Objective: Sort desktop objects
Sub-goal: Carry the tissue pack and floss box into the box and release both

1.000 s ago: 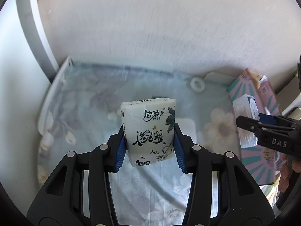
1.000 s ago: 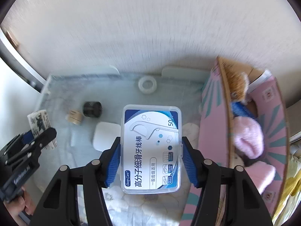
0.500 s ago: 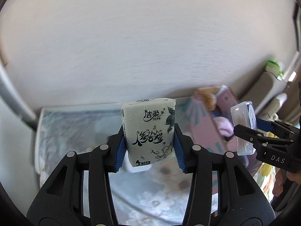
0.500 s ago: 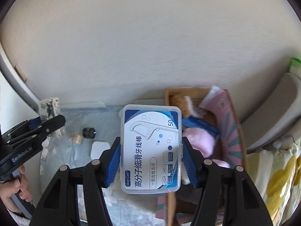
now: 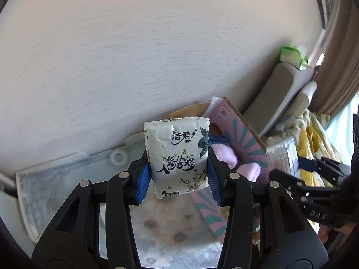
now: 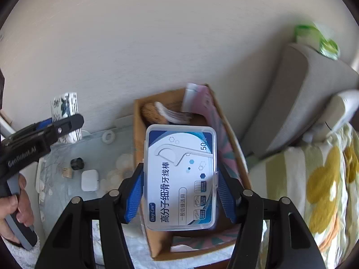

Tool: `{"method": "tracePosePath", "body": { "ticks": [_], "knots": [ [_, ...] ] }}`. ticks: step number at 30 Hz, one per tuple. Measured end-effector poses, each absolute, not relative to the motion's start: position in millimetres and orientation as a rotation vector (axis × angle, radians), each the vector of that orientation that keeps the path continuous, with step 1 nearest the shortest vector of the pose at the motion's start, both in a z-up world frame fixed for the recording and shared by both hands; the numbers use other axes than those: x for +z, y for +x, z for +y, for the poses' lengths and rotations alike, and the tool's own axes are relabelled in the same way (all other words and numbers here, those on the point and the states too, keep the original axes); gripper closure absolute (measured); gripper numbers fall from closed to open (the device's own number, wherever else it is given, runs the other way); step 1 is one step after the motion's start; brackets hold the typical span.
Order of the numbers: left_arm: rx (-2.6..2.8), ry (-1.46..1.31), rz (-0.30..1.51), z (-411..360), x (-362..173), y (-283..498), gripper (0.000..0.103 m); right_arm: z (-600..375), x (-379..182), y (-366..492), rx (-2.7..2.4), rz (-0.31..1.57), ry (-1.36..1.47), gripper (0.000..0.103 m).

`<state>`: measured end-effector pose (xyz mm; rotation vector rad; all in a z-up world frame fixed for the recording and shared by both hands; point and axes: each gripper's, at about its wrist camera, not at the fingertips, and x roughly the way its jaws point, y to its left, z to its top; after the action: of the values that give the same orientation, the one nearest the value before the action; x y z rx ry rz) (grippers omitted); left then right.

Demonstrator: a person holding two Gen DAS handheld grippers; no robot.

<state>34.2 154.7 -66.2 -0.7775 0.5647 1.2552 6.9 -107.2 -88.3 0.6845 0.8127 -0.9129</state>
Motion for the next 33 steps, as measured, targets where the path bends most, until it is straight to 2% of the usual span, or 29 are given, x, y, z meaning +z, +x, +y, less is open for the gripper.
{"method": "tracePosePath", "body": {
  "ticks": [14,31,32,33],
  "knots": [
    [1.111,-0.788,0.663,212,-90,108,0.062,-123,-103,-31,-0.99,0.792,0.776,0.047],
    [1.028,-0.838,0.768,255,-127,145,0.062,-139,-132,-10,-0.908,0.852,0.83,0.046],
    [1.022,-0.848,0.772,257,-128,146,0.061,-140,-134,-8,-0.899,0.867,0.828,0.046],
    [1.016,-0.868,0.774,259,-130,146,0.056,-140,-135,-7,-0.908,0.884,0.819,0.046]
  ]
}}
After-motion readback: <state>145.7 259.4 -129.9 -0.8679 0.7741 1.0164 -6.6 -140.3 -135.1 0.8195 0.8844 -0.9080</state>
